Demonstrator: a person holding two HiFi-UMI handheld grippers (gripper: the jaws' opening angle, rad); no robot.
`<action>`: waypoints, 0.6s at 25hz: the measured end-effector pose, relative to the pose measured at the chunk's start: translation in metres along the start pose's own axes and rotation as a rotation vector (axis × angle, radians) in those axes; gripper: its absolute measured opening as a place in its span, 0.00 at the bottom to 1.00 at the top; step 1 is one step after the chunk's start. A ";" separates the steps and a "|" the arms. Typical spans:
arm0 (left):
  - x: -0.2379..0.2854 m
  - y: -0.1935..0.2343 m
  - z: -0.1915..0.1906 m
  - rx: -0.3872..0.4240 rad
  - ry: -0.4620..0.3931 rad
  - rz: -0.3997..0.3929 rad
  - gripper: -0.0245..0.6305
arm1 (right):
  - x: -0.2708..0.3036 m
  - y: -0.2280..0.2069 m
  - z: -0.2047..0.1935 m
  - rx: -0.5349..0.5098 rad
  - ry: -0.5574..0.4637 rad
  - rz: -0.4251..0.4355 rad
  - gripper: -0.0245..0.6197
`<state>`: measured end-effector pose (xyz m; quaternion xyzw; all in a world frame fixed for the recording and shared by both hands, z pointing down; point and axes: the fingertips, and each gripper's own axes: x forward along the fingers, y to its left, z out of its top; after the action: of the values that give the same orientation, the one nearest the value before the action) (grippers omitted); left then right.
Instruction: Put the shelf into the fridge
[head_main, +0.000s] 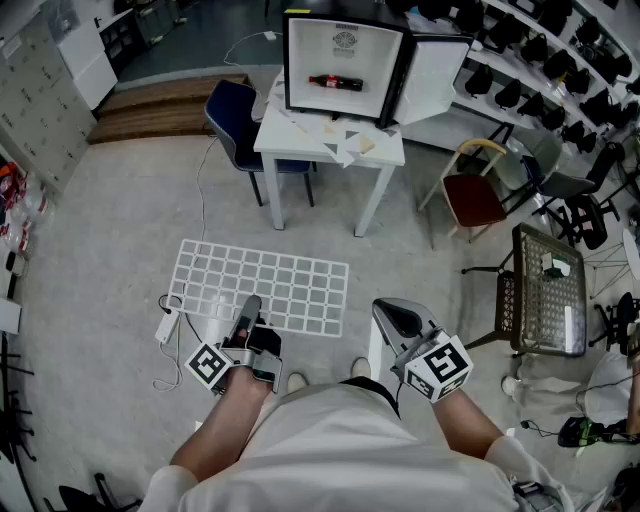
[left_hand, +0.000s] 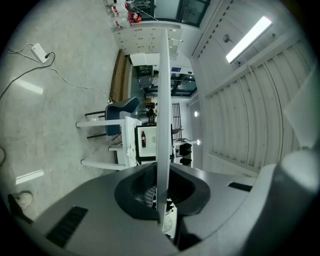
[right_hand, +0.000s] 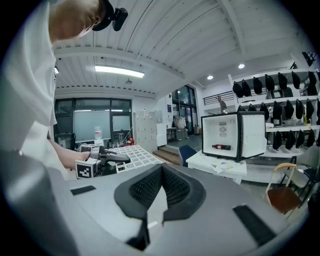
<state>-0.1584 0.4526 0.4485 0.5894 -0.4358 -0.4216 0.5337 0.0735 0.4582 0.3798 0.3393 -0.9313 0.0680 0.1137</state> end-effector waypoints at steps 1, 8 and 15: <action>0.001 0.000 0.003 -0.009 0.006 -0.006 0.09 | 0.003 0.005 -0.001 -0.001 0.000 -0.005 0.05; 0.013 0.008 0.012 -0.020 0.034 -0.004 0.09 | 0.008 0.020 -0.009 0.014 0.016 -0.036 0.05; 0.090 0.014 0.006 -0.036 0.059 -0.020 0.09 | 0.031 -0.045 -0.007 0.029 0.002 -0.083 0.05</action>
<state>-0.1411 0.3634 0.4592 0.5962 -0.4063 -0.4174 0.5525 0.0811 0.4067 0.3968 0.3793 -0.9152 0.0770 0.1124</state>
